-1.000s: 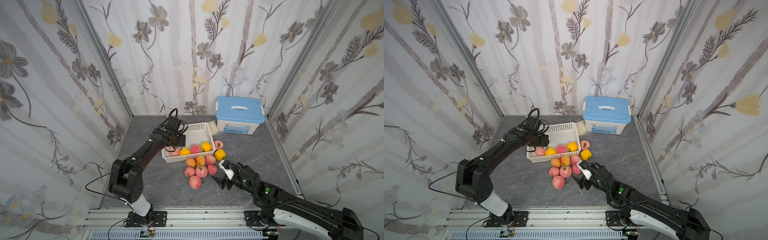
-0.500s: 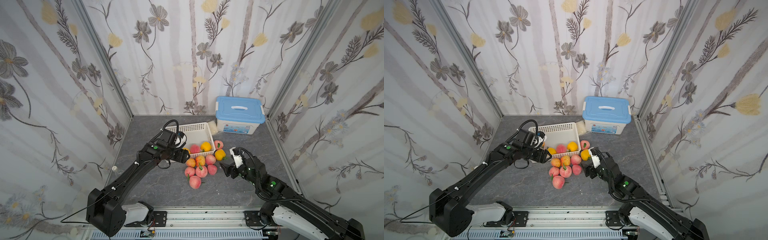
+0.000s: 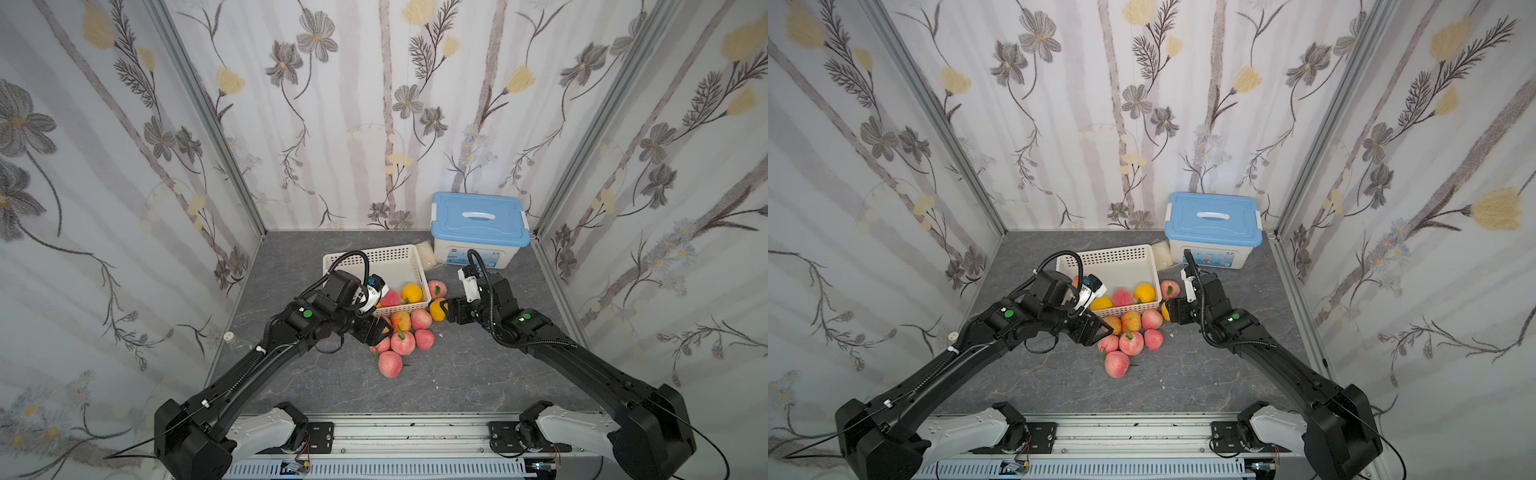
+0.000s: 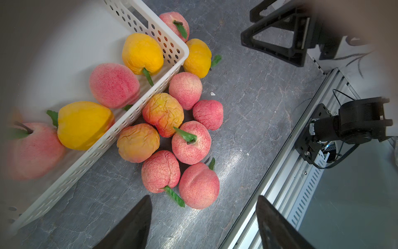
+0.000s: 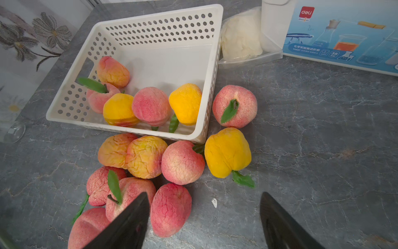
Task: Put the peaches into the basket
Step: Pick up the peach from the center of the board.
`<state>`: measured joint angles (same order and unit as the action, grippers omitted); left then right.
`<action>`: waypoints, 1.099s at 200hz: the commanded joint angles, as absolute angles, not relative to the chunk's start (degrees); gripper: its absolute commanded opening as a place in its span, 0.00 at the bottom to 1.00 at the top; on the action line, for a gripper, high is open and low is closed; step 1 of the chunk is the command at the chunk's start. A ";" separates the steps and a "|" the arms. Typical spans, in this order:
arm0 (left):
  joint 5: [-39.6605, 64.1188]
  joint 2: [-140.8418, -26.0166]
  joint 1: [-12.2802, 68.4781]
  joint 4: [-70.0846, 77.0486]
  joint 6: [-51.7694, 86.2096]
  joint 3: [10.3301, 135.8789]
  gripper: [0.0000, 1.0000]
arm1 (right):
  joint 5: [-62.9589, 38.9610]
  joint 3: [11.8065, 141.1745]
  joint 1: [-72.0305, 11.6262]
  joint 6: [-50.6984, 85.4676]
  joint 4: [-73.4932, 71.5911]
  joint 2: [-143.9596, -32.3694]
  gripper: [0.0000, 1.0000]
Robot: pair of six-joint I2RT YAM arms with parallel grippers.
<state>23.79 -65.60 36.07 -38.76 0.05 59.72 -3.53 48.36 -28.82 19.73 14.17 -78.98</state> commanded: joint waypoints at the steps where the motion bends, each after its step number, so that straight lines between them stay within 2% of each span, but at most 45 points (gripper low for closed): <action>1: 24.80 -65.82 36.19 -37.81 -0.53 59.95 0.77 | -4.64 50.90 -28.24 21.26 14.32 -83.17 0.81; 69: 24.91 -67.24 36.16 -37.95 0.18 60.24 0.77 | -5.10 56.94 -26.07 20.68 15.24 -95.56 0.76; 220: 23.33 -68.73 36.07 -38.41 0.28 60.73 0.77 | -3.87 62.07 -25.53 19.47 18.43 -105.07 0.70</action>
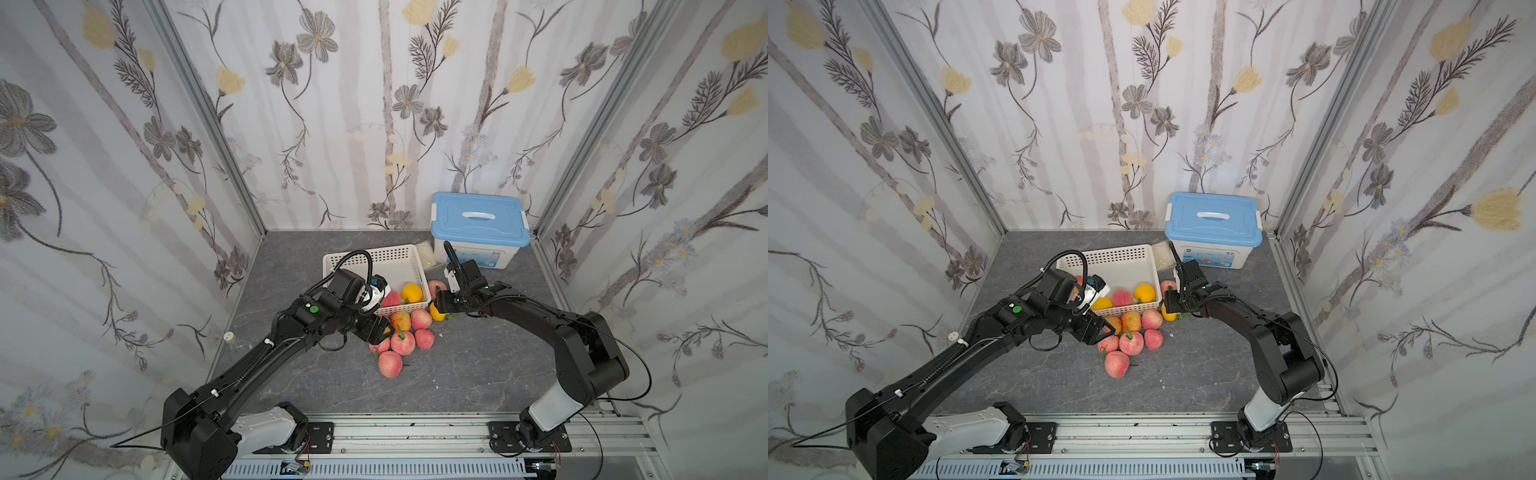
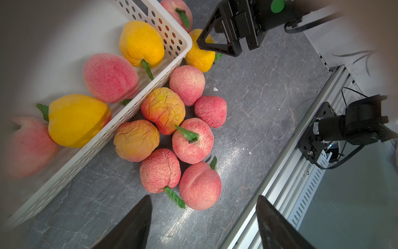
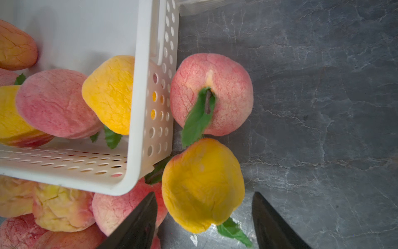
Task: Put the peaches into the basket
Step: Pick up the peach from the center of the board.
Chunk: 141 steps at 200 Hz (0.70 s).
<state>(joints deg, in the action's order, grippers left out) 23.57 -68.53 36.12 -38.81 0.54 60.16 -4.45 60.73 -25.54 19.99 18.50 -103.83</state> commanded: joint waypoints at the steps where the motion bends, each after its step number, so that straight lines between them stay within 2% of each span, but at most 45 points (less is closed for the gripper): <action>1: 23.36 -68.73 36.05 -38.41 0.27 60.73 0.77 | -3.87 62.10 -25.55 19.49 18.44 -105.14 0.70; 46: 23.18 -68.73 36.05 -38.49 0.21 60.76 0.77 | -3.97 63.62 -25.64 19.56 19.13 -107.26 0.70; 94: 23.25 -68.29 35.95 -38.59 0.33 60.73 0.77 | -4.66 64.09 -26.13 19.95 19.95 -109.57 0.74; 141: 23.38 -68.64 36.16 -38.58 0.43 60.80 0.77 | -4.57 64.16 -26.26 19.95 19.93 -110.92 0.68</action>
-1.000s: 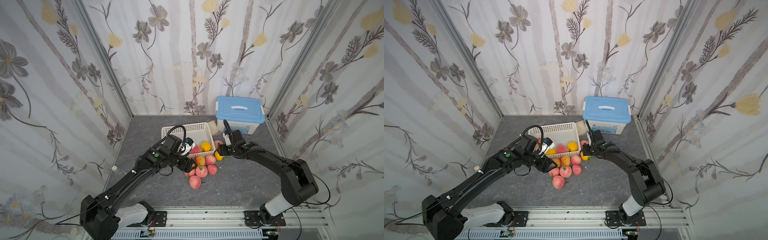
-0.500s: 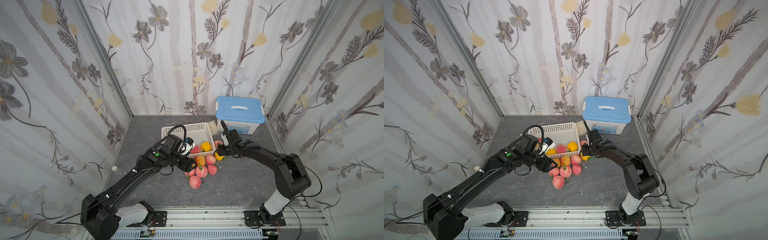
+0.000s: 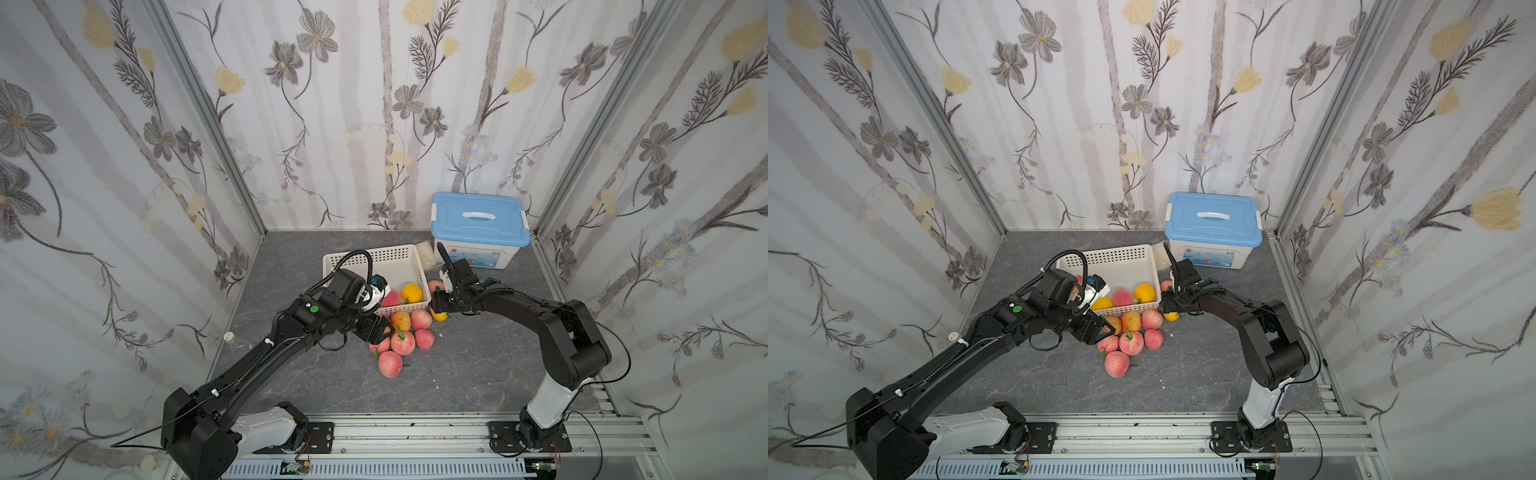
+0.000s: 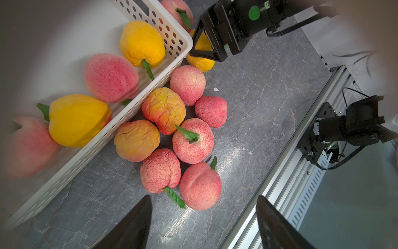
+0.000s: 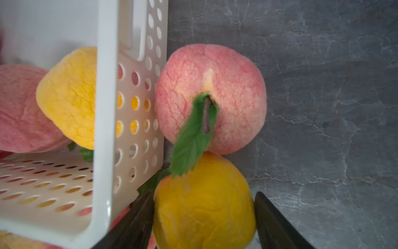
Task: Put the peaches into the basket
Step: Pick up the peach from the center of the board.
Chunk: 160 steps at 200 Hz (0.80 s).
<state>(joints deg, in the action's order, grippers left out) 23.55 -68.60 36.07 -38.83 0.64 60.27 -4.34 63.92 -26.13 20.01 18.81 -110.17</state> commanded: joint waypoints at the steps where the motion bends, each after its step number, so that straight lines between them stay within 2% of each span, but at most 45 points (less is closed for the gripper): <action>1: 23.33 -68.64 36.10 -38.58 0.43 60.77 0.77 | -4.57 64.16 -26.27 19.95 19.94 -110.92 0.67; 38: 23.00 -68.64 36.11 -38.59 0.40 60.74 0.77 | -4.22 63.98 -26.28 19.77 20.32 -109.05 0.60; 160: 23.01 -68.51 34.47 -37.86 1.74 60.46 0.77 | -1.31 63.92 -29.27 19.68 26.07 -94.52 0.56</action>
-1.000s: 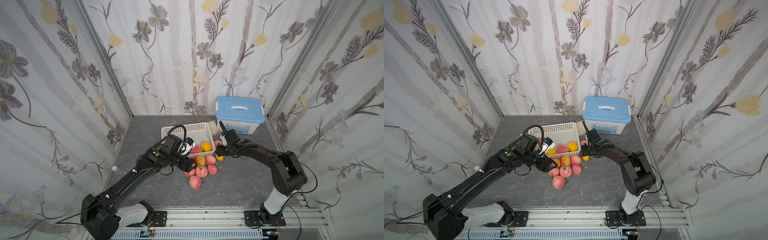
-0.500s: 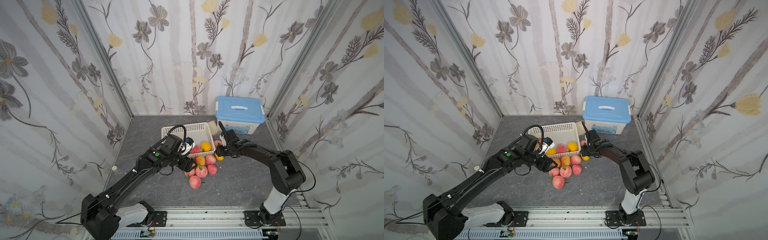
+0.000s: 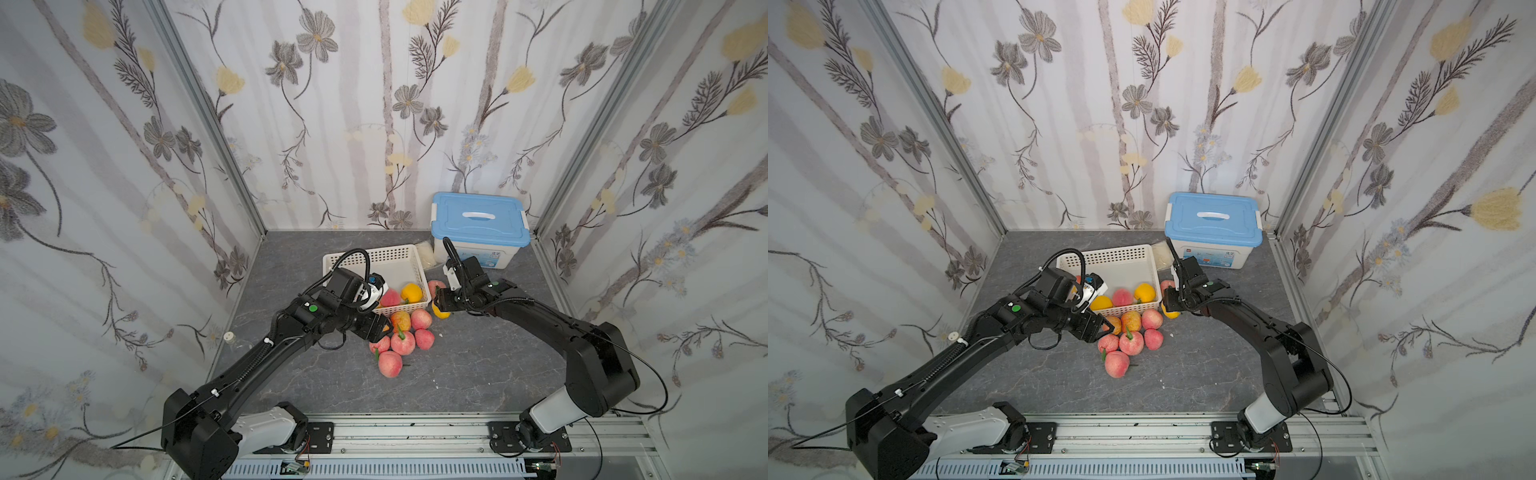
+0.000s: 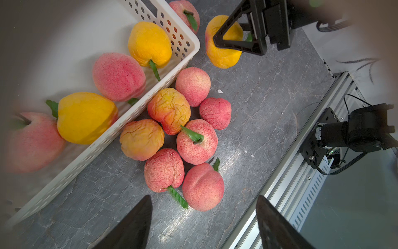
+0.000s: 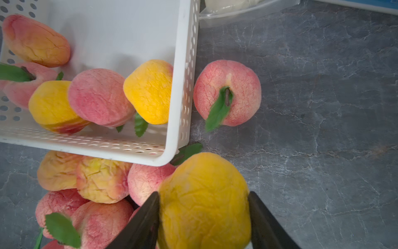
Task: Put the peaches into the basket
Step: Pick up the peach from the center of the board, then place the peach in the basket.
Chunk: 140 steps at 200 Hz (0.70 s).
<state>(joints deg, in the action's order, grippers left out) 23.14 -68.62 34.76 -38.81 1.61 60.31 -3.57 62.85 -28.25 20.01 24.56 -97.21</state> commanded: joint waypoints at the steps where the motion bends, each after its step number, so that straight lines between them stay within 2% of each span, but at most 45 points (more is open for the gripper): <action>1: 23.02 -68.53 34.42 -37.78 1.75 60.47 0.77 | -1.23 63.95 -29.31 19.68 26.18 -94.37 0.56; 73: 23.42 -68.12 32.70 -37.24 2.39 60.33 0.77 | 3.02 74.62 -35.82 16.89 32.97 -89.11 0.57; 106: 23.61 -68.07 32.03 -37.15 2.63 60.27 0.77 | 1.40 81.01 -37.33 15.76 33.68 -91.18 0.57; 140: 23.81 -67.97 31.58 -36.96 2.68 60.28 0.77 | 0.03 89.19 -39.15 14.61 34.66 -98.04 0.57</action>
